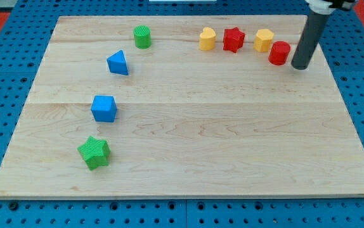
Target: Place the red circle towards the top right side of the yellow hexagon
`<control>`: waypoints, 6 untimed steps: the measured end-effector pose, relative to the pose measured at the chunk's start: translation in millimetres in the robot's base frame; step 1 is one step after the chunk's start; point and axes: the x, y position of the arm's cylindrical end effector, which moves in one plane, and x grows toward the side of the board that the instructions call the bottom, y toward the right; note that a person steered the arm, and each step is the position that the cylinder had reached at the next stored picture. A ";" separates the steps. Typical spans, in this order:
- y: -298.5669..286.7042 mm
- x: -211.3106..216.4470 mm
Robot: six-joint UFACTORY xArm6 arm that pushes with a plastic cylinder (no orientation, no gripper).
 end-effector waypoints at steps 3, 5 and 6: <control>-73.3 14.7; -81.5 -2.3; -64.2 -1.1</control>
